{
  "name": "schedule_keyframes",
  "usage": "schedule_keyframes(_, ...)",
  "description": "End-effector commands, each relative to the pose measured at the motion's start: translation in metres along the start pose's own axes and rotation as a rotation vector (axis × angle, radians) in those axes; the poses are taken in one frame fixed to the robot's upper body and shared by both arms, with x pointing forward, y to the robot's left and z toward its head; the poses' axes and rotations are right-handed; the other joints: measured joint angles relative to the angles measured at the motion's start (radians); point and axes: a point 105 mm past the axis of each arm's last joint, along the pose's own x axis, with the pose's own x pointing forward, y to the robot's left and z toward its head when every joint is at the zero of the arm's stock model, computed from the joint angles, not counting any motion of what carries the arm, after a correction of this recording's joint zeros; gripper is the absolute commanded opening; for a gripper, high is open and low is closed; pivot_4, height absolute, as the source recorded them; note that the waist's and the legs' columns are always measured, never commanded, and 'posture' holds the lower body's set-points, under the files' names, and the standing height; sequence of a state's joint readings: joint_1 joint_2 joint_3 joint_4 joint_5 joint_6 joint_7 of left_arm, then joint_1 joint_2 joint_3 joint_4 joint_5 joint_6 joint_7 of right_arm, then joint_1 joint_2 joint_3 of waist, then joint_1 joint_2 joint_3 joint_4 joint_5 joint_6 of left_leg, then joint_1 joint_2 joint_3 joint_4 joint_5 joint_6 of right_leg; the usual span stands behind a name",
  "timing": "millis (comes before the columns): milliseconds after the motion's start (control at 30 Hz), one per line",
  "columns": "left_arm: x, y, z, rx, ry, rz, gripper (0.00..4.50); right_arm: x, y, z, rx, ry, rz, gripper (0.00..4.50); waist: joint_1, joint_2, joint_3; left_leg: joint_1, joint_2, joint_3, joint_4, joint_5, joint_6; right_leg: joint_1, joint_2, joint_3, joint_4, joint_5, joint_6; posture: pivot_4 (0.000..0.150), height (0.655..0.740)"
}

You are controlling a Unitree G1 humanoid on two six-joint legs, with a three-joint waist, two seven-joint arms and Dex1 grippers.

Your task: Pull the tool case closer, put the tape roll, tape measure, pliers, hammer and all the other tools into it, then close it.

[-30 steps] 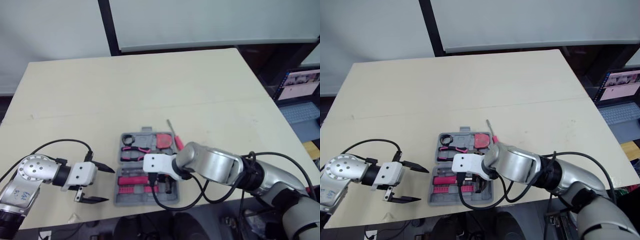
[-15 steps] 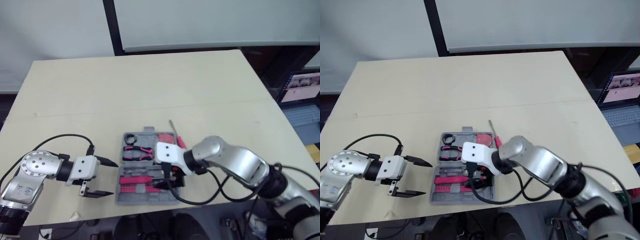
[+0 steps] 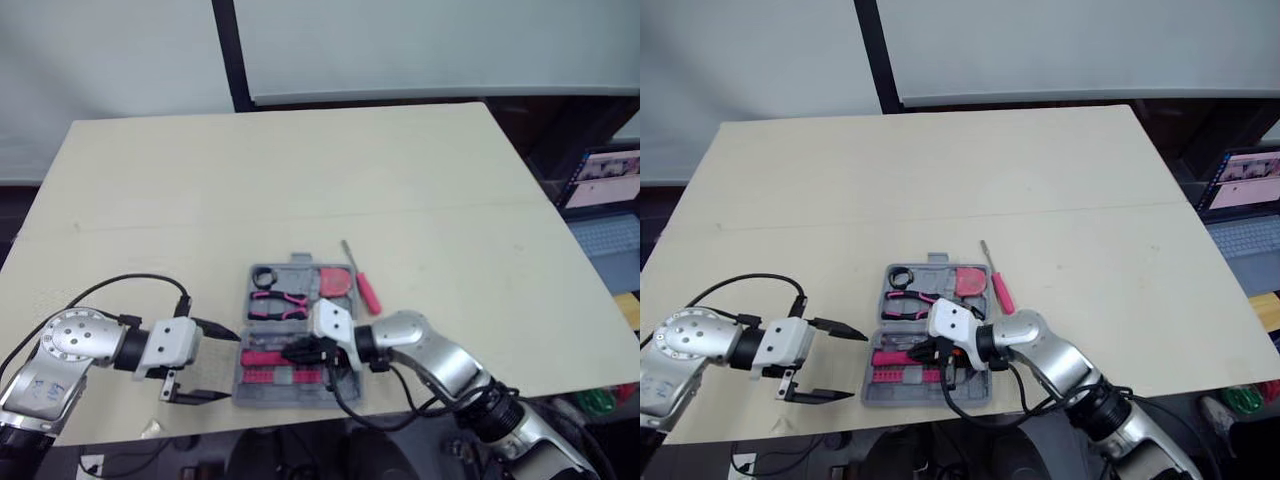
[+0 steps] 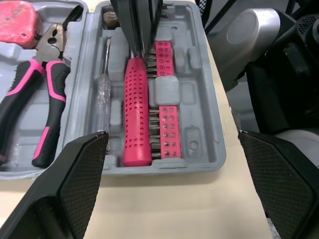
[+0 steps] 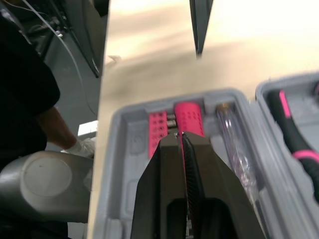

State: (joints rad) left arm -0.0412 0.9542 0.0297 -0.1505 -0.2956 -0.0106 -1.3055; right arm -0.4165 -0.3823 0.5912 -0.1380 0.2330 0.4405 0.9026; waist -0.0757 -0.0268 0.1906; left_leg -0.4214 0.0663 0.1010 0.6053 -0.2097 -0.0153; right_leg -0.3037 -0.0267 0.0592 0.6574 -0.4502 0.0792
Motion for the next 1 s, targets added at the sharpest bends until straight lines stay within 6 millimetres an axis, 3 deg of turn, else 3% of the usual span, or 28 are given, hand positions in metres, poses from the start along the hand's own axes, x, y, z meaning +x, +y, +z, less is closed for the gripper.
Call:
schedule_keyframes(33, -0.004, 0.003, 0.007, 0.025, -0.027, 0.008, 4.50, 0.002, 0.006, -0.008, -0.006, 0.029, 0.003, 0.04, 0.000, 0.000, 0.000, 0.000, 0.000, 0.000, 0.000, 0.000, 0.000, 0.000, 0.000, 0.000, 0.000, 0.000, 0.000, 0.150, 0.7400)
schedule_keyframes(167, -0.007, 0.004, 0.002, 0.020, -0.016, 0.005, 4.50, 0.004, 0.003, -0.020, 0.013, 0.082, -0.036, 0.04, -0.002, 0.000, 0.000, 0.000, 0.000, 0.000, 0.000, 0.000, -0.001, 0.000, 0.000, 0.000, 0.001, 0.000, 0.000, 0.150, 0.7400)
schedule_keyframes(267, -0.008, 0.007, 0.000, 0.019, -0.011, 0.007, 4.50, 0.006, -0.009, -0.045, 0.101, 0.219, -0.147, 0.04, -0.006, -0.001, -0.001, 0.000, 0.000, 0.000, 0.000, 0.000, -0.001, 0.000, 0.000, 0.000, 0.001, 0.000, 0.000, 0.150, 0.7400)
schedule_keyframes(333, -0.006, 0.008, 0.000, 0.022, -0.015, 0.004, 4.50, 0.005, 0.012, -0.065, 0.115, 0.326, -0.061, 0.04, -0.008, -0.001, -0.001, 0.001, 0.001, 0.000, -0.001, 0.001, -0.002, 0.000, 0.001, 0.000, 0.002, 0.000, 0.000, 0.150, 0.7400)
schedule_keyframes(367, -0.005, 0.008, 0.000, 0.025, -0.017, 0.002, 4.50, 0.005, 0.020, -0.066, 0.086, 0.326, -0.025, 0.04, -0.007, 0.000, -0.002, 0.001, 0.001, 0.000, -0.001, 0.001, -0.002, 0.000, 0.001, 0.000, 0.002, 0.000, 0.000, 0.150, 0.7400)
schedule_keyframes(400, -0.004, 0.008, 0.001, 0.027, -0.018, 0.001, 4.50, 0.005, 0.025, -0.065, 0.062, 0.319, -0.003, 0.04, -0.005, 0.001, -0.004, 0.001, 0.001, 0.000, -0.001, 0.001, -0.002, 0.000, 0.001, 0.000, 0.002, 0.000, 0.000, 0.150, 0.7400)
schedule_keyframes(533, -0.005, 0.012, 0.002, 0.030, -0.023, 0.001, 4.50, 0.007, 0.015, -0.010, 0.035, 0.054, -0.035, 0.04, 0.004, -0.002, -0.006, 0.001, 0.000, 0.000, 0.000, 0.000, -0.001, 0.000, 0.000, 0.000, 0.001, 0.000, 0.000, 0.150, 0.7400)
schedule_keyframes(667, -0.005, 0.013, 0.001, 0.037, -0.020, -0.006, 4.50, 0.003, 0.011, 0.015, 0.003, -0.043, -0.030, 0.04, 0.001, -0.002, -0.006, 0.000, 0.000, 0.001, 0.000, 0.000, -0.001, 0.000, 0.001, 0.000, 0.001, 0.000, 0.000, 0.150, 0.7400)
schedule_keyframes(800, -0.004, 0.013, 0.001, 0.044, -0.021, -0.009, 4.50, 0.006, 0.009, 0.014, 0.013, -0.050, -0.036, 0.04, -0.001, -0.002, -0.006, 0.000, 0.001, 0.000, 0.000, 0.000, -0.002, 0.000, 0.001, 0.000, 0.001, 0.000, 0.000, 0.150, 0.7400)
schedule_keyframes(1000, -0.003, 0.011, 0.003, 0.050, -0.021, -0.011, 4.50, 0.010, 0.006, -0.005, 0.028, 0.018, -0.063, 0.04, 0.000, -0.002, -0.006, 0.000, 0.000, 0.000, 0.000, 0.000, -0.001, 0.000, 0.001, 0.000, 0.001, 0.000, 0.000, 0.150, 0.7400)
